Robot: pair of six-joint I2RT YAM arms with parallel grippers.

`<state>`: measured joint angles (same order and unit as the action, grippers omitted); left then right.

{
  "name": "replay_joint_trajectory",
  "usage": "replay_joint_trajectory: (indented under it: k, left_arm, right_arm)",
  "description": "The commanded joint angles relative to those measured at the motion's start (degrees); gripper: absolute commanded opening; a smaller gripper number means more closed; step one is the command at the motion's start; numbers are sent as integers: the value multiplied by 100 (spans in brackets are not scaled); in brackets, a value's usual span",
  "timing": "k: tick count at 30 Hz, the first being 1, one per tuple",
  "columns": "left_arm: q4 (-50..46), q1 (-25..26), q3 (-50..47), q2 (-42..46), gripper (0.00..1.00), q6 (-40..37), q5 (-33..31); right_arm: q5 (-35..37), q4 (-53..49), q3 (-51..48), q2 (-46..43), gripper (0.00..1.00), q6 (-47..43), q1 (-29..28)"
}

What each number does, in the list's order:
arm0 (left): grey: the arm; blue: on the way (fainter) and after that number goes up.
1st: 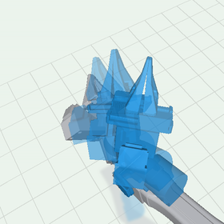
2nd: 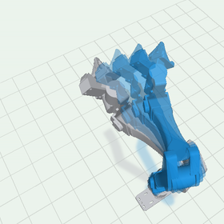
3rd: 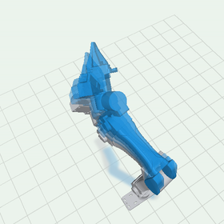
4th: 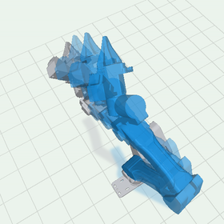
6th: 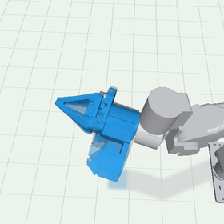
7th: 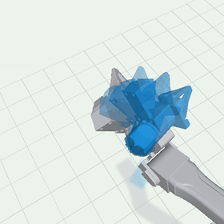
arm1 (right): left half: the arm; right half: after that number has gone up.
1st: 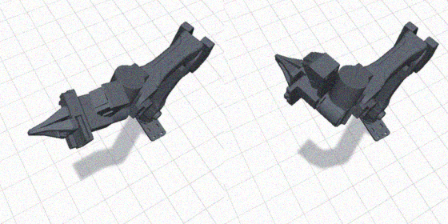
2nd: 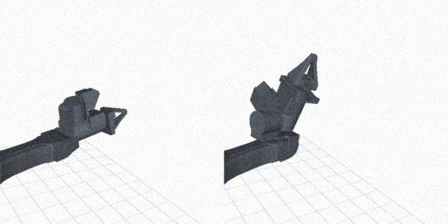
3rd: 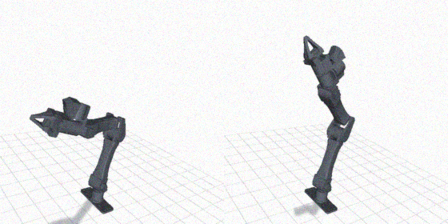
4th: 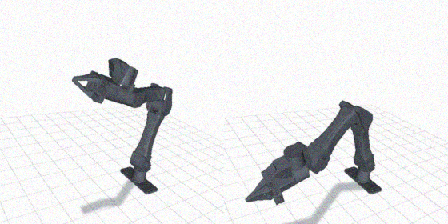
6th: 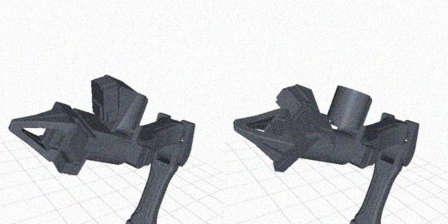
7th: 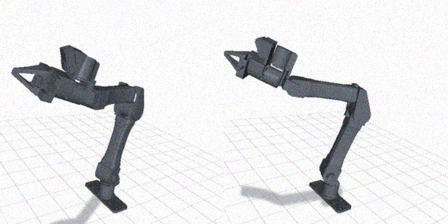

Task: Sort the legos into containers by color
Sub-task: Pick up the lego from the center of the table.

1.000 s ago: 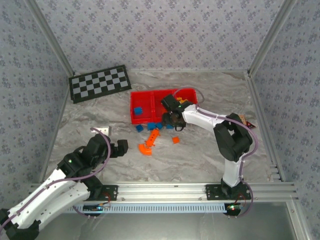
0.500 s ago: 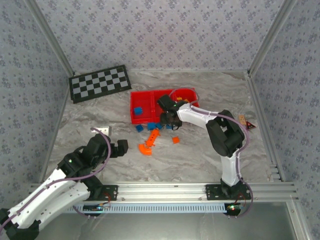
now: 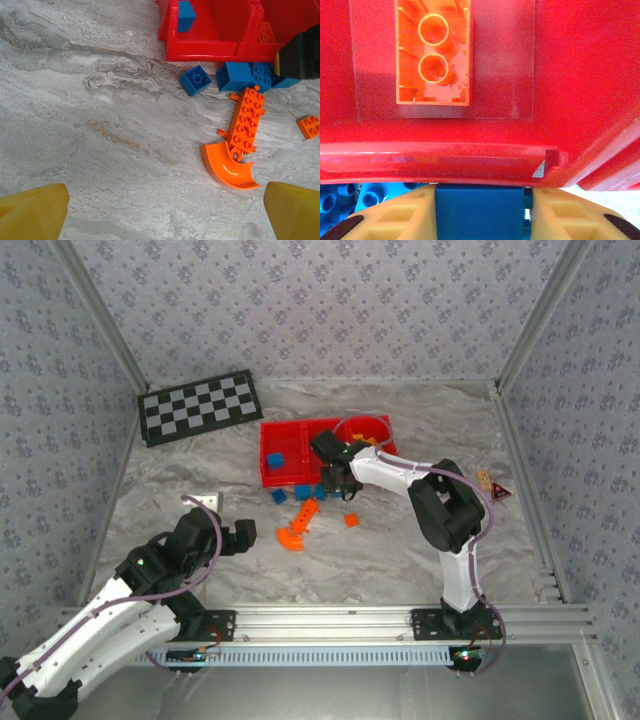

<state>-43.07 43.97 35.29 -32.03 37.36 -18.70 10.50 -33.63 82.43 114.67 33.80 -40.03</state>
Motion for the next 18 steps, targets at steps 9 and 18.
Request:
replay_joint_trajectory:
  k: [9, 18]
  left_arm:
    - [18, -33, -40, 54, 100, -19, -8]
    - [77, -33, -91, 161, 100, 67, -43]
  right_arm:
    - [299, -576, 213, -493, 35, -239, -178]
    - [131, -109, 678, -991, 34, -948, -551]
